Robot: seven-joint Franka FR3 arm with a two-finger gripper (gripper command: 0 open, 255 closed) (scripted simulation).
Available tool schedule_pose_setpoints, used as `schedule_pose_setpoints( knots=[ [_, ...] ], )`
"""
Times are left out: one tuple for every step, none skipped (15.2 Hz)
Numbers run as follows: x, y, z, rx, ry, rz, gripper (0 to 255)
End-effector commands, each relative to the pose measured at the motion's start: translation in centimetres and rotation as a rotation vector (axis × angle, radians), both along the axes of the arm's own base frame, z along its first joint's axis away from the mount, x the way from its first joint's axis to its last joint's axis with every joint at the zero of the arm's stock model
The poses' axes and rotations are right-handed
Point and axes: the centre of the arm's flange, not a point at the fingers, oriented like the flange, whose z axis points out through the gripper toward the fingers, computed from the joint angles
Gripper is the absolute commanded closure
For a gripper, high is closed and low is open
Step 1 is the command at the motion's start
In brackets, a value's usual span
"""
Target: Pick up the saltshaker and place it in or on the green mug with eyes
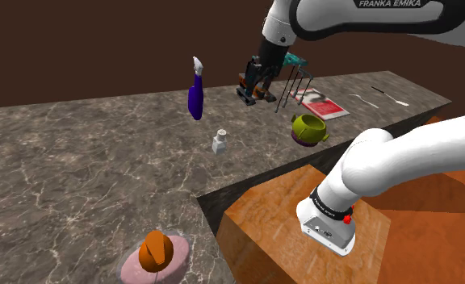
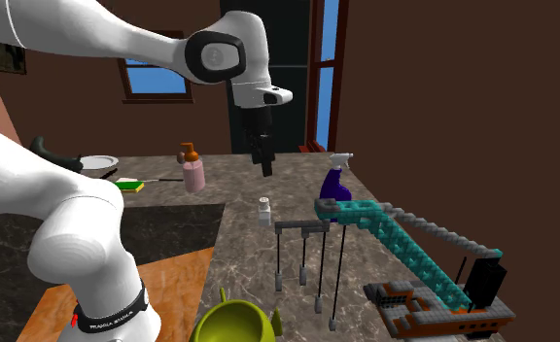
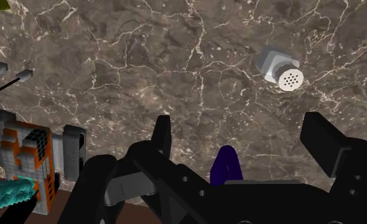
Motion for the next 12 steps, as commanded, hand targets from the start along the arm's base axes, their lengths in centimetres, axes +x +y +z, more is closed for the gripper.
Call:
schedule_pose_setpoints(
  knots=[
    [0.7,1.5,-1.8,0.003,0.012,-0.007,0],
    [1.1,2.3,-2.8,0.004,0.019,-0.010,0],
    [1.4,3.1,-3.9,0.006,0.026,-0.013,0],
    [1.7,3.9,-4.9,0.007,0.033,-0.017,0],
    [2.0,4.7,-5.9,0.009,0.040,-0.020,0],
    [2.3,5.5,-6.9,0.010,0.047,-0.023,0],
    [2.6,6.3,-7.9,0.011,0.054,-0.026,0],
    [2.9,7.1,-8.9,0.013,0.061,-0.029,0],
    [3.2,7.9,-9.9,0.014,0.068,-0.032,0],
    [3.5,8.7,-10.9,0.015,0.075,-0.035,0],
    [3.7,9.3,-11.7,0.016,0.080,-0.037,0],
    [3.7,9.3,-12.2,0.016,0.080,-0.037,0]
  ],
)
